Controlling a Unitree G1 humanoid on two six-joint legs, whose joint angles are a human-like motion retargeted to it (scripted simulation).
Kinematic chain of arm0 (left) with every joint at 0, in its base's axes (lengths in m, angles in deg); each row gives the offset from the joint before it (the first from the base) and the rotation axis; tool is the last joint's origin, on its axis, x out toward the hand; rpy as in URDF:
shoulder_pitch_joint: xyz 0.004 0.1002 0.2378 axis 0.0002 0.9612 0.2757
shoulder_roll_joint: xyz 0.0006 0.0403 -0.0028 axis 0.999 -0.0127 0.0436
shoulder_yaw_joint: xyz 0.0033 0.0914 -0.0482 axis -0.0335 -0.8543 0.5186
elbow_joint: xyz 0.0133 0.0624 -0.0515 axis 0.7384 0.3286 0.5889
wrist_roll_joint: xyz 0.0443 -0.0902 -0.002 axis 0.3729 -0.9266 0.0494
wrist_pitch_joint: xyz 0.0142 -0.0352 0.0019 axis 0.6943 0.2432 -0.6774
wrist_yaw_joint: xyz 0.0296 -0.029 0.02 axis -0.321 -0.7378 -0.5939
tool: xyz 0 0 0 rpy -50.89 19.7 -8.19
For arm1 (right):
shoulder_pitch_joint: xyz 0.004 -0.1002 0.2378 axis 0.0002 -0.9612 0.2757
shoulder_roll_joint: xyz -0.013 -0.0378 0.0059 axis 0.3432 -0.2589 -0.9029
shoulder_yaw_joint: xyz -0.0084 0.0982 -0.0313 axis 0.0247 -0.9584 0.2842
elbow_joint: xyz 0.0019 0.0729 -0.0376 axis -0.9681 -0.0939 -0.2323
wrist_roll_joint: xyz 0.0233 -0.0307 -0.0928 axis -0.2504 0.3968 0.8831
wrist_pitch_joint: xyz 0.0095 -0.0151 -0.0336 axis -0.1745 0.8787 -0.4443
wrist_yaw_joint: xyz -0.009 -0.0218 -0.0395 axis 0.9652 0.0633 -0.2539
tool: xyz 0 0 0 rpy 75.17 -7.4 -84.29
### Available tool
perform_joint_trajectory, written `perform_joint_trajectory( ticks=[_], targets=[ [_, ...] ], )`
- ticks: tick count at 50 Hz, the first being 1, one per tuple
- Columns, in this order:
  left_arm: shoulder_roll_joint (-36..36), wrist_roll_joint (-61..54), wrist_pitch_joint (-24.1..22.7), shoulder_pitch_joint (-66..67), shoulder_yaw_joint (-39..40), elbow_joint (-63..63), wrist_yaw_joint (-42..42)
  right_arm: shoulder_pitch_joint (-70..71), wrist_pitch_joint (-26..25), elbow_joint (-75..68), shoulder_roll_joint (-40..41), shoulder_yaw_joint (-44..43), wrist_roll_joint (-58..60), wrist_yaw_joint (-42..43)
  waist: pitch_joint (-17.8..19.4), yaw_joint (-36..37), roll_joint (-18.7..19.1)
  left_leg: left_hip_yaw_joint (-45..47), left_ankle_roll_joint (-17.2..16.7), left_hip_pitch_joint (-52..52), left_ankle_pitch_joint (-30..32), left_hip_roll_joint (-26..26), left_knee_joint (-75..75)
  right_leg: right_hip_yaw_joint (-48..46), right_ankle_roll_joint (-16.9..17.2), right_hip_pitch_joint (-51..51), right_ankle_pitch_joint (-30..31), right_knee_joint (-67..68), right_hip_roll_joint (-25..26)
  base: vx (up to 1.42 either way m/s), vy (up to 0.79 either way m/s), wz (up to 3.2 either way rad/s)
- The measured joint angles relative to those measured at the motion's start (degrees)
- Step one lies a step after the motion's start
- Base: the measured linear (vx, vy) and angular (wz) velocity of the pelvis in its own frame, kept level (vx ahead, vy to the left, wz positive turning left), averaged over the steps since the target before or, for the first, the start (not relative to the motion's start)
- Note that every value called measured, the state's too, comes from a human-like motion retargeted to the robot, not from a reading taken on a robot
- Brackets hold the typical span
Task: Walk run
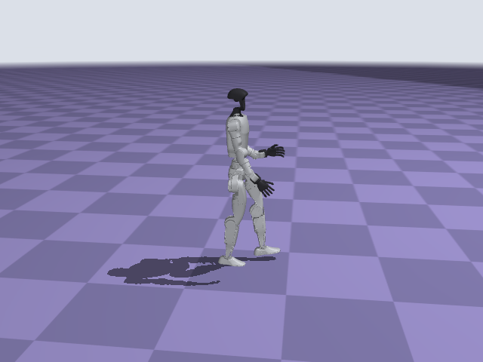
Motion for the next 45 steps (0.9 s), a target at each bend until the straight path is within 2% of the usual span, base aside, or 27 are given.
perform_joint_trajectory(
  ticks=[5,7,9,11,14,17,20,22,23,25,27,30,34,39,43,45],
  targets=[
    [0.5,1.8,0.1,1.4,2.9,-0.5,-0.9,1.4,2.9,3.6,2.5,3.7,-2.7,-0.6,0.5,0.2,-1.4,4.5,1.1,0.3,-6.5,-2.5,-13.2,2.0,-2.3,2.9,-2.3,1.5,0.9,0.5,-0.18,-0.51],
    [1.6,2.0,-0.2,1.3,3.7,-0.3,-0.8,2.0,3.2,3.3,2.3,4.9,-4.1,-0.4,0.4,0.3,-1.7,5.9,1.6,0.5,-6.4,-2.3,-13.4,1.9,-2.3,3.7,-2.8,2.4,1.1,0.71,-0.11,-0.23],
    [2.9,1.8,-0.8,0.7,3.7,-0.4,-0.2,2.4,2.8,2.5,2.1,5.3,-4.4,-0.6,0.5,0.1,-2.2,7.1,4.4,0.6,-4.9,-1.9,-11.2,1.7,-1.8,4.1,-2.5,3.4,1.1,0.62,-0.12,-0.07],
    [3.9,1.9,-0.8,0.3,3.8,-0.6,0.4,2.1,2.5,1.5,2.1,5.4,-3.4,-1.0,0.1,0.0,-2.5,6.4,5.1,0.8,-2.8,-2.1,-10.4,1.2,-0.6,4.4,-0.8,4.8,1.2,0.57,-0.11,-0.07],
    [4.6,1.9,-0.2,-0.1,3.3,-0.4,0.0,-0.1,2.5,-1.4,1.7,4.1,0.4,-0.3,-1.4,-0.1,-3.0,2.6,5.0,1.5,0.3,-3.3,-10.1,-0.3,4.2,4.4,6.0,7.8,0.1,0.76,-0.05,0.01],
    [4.6,1.7,0.7,-1.6,2.9,-0.1,-0.2,-3.2,0.4,-6.6,1.1,2.9,3.9,2.2,-2.5,-0.7,-3.2,0.9,6.6,3.3,-0.9,-4.3,-9.8,0.0,13.0,3.4,18.3,13.5,-0.1,0.86,-0.03,0.2],
    [4.6,1.2,1.4,-3.0,2.4,-0.5,-0.6,-6.5,-2.0,-13.2,0.4,1.4,5.7,3.9,-2.7,-1.1,-1.7,-1.5,6.8,6.2,-4.4,-3.0,-8.9,2.5,20.9,-0.5,28.1,24.4,3.5,0.76,-0.11,0.17],
    [4.7,0.5,1.6,-4.1,1.9,-0.6,-0.9,-8.6,-3.5,-16.8,-0.3,0.2,6.8,3.9,-2.4,-0.7,-0.6,-2.7,6.7,7.7,-6.5,-1.7,-8.1,4.8,22.7,-4.1,29.9,32.2,7.0,0.61,-0.15,-0.16],
    [4.8,0.0,1.8,-4.7,1.7,-0.3,-0.9,-10.1,-4.4,-17.9,-0.5,-0.2,7.1,3.9,-2.4,-0.7,0.1,-2.4,6.5,8.8,-7.3,-1.0,-8.0,5.4,22.7,-5.8,28.4,35.2,7.9,0.7,-0.08,-0.18],
    [4.8,-0.8,2.1,-5.5,1.1,0.1,-0.7,-13.5,-5.4,-19.3,-0.6,-0.6,7.0,4.4,-2.3,-0.8,1.5,-2.5,6.3,11.1,-8.8,-0.2,-8.1,3.7,19.3,-9.4,21.6,39.1,6.2,0.77,-0.03,-0.03],
    [5.2,-0.7,2.2,-6.0,0.2,0.0,-0.8,-17.5,-5.2,-19.5,-0.3,-1.2,6.6,4.9,-2.1,-2.1,2.7,-3.7,5.9,12.9,-10.0,0.0,-8.3,2.5,16.7,-12.7,16.1,39.7,4.8,0.67,-0.06,0.51],
    [5.8,0.0,2.1,-6.7,-1.4,-0.7,-1.2,-23.7,-4.5,-18.7,0.4,-1.1,5.2,5.1,-1.5,-4.0,3.5,-4.8,5.1,15.7,-11.7,-0.2,-8.7,2.1,14.6,-17.2,9.4,36.1,2.1,0.56,-0.09,0.58],
    [6.3,-0.3,2.0,-7.8,-2.4,-1.2,-1.1,-30.1,-4.7,-19.3,1.1,-1.5,5.8,5.3,-0.5,-5.2,2.3,-4.9,4.1,20.0,-14.0,-2.5,-9.7,5.2,15.9,-21.0,7.5,23.7,-2.0,0.57,-0.16,0.28],
    [6.2,-1.5,2.2,-8.5,-3.5,-1.6,-1.4,-35.0,-6.3,-22.3,1.4,-2.9,7.6,4.6,1.3,-7.2,1.1,-5.4,2.2,26.2,-16.4,-4.5,-10.6,4.7,14.5,-24.4,7.1,7.0,-8.3,0.54,-0.2,0.36],
    [6.0,-1.5,1.9,-8.2,-3.7,-2.1,-1.7,-37.5,-7.1,-23.4,1.3,-3.3,8.2,3.9,2.0,-8.2,2.5,-6.1,0.0,29.9,-17.7,-3.1,-10.3,6.0,15.6,-25.9,4.0,-3.7,-8.7,0.6,-0.26,0.19],
    [6.0,-1.7,1.7,-8.0,-3.6,-2.1,-1.7,-38.1,-7.9,-23.4,1.2,-3.5,8.2,3.7,2.0,-8.6,2.9,-6.4,-1.5,31.4,-17.7,-2.5,-9.6,3.7,15.9,-25.7,3.8,-4.4,-9.1,0.65,-0.35,0.13]
  ],
)
